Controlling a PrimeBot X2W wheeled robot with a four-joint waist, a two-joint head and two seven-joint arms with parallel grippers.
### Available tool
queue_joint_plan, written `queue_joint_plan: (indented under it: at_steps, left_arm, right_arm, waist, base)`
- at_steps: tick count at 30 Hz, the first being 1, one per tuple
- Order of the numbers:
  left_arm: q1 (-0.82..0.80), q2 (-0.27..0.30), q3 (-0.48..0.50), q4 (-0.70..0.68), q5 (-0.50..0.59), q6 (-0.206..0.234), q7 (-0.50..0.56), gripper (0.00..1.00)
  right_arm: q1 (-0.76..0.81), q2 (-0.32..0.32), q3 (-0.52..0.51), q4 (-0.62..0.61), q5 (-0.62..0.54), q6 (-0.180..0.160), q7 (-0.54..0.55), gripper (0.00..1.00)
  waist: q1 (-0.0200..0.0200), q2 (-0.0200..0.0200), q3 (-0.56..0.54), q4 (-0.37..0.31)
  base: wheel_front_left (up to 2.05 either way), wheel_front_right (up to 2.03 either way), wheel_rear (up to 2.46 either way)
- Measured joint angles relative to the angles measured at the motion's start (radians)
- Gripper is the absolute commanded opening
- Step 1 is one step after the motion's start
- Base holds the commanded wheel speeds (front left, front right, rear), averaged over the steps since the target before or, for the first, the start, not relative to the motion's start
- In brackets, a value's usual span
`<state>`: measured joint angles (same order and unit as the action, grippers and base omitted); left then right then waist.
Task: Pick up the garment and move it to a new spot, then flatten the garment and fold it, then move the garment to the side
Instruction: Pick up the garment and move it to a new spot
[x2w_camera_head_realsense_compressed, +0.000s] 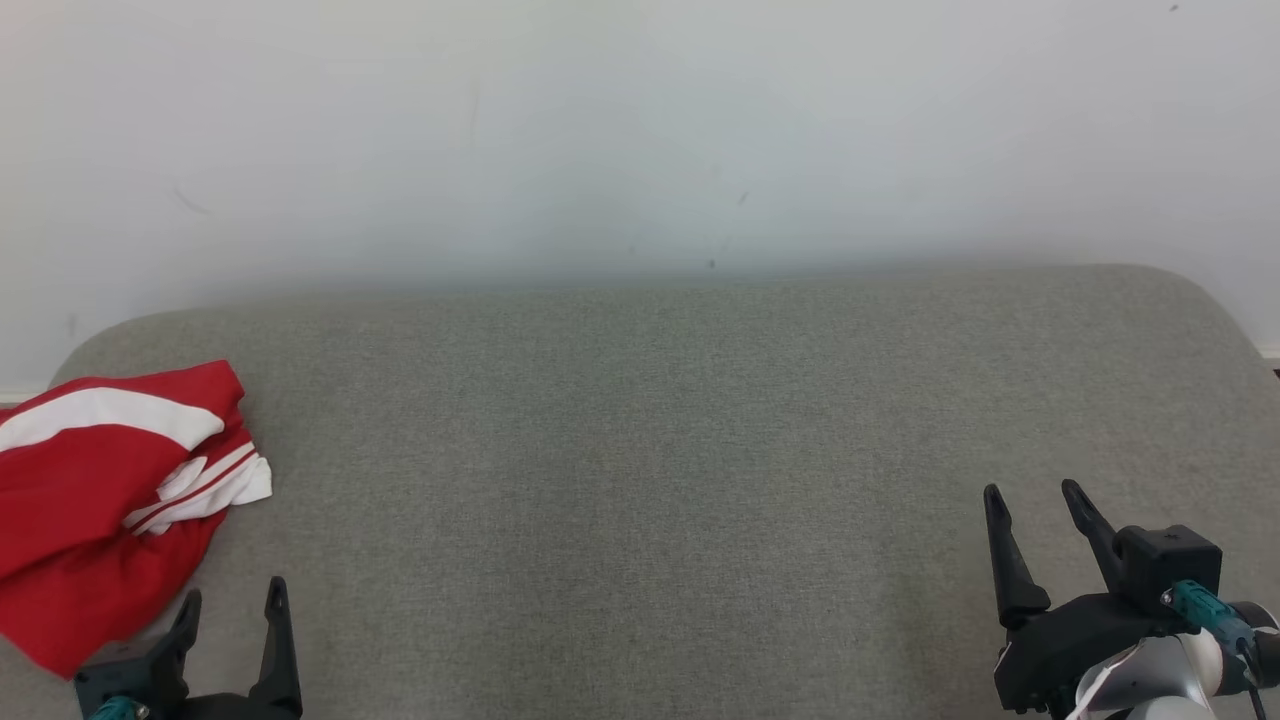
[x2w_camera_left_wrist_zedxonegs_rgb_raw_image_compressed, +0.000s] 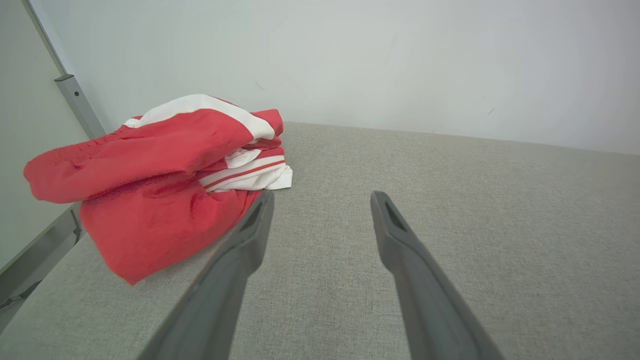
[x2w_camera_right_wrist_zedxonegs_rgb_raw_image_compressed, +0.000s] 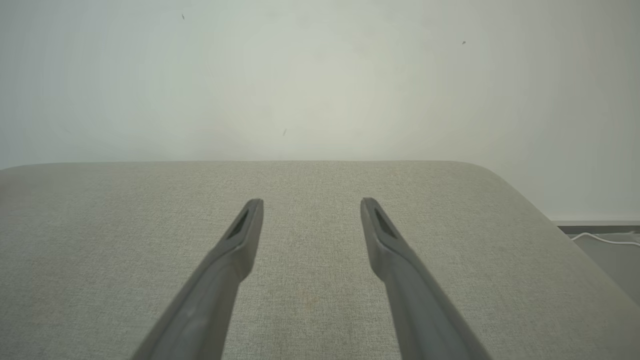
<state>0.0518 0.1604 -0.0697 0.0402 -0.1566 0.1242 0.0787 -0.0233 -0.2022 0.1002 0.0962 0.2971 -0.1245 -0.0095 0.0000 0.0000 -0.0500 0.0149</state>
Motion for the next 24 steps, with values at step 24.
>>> queue_joint_plan:
  at_steps: [24]
  left_arm:
    - [-0.019,0.003,0.027,-0.020,0.019,0.000,0.022,1.00]
  right_arm:
    - [-0.004,0.023,0.010,0.000,0.005,0.000,0.002,1.00]
  waist:
    - [0.0000,0.0000,0.000,0.248]
  base:
    - [0.00,0.00,0.00]
